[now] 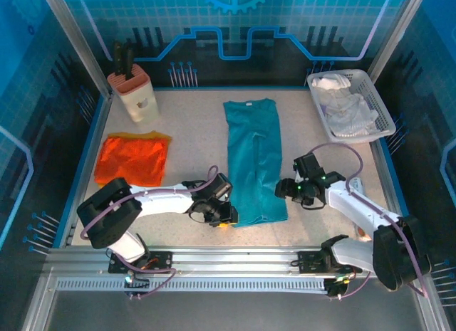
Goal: Fold and stack the t-shirts
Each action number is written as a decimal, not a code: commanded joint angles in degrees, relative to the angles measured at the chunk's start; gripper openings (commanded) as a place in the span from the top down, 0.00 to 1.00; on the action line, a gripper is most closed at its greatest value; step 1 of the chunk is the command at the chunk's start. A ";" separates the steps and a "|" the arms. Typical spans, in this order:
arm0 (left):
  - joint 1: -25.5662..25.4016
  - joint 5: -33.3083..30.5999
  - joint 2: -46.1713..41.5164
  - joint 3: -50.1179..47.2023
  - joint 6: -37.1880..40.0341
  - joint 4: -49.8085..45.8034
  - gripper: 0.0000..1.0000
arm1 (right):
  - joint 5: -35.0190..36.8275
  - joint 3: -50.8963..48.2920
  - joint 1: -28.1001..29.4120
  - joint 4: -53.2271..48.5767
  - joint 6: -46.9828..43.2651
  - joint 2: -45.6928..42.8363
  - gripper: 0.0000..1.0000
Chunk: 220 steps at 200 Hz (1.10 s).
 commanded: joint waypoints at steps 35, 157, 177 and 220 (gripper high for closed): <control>-0.47 0.39 3.04 3.76 1.69 1.09 0.61 | -6.31 -6.03 -0.58 -5.92 4.03 -3.99 0.44; -0.43 -0.64 5.24 6.32 3.92 -1.09 0.74 | -12.03 -10.48 1.94 3.38 8.15 -4.02 0.67; -0.43 -0.77 5.13 5.93 3.81 -1.18 0.77 | -11.60 -10.36 2.70 3.65 8.19 -3.22 0.68; -0.43 -1.34 4.80 5.12 3.45 -1.98 0.90 | -8.54 -10.37 2.99 0.43 9.20 -4.20 0.86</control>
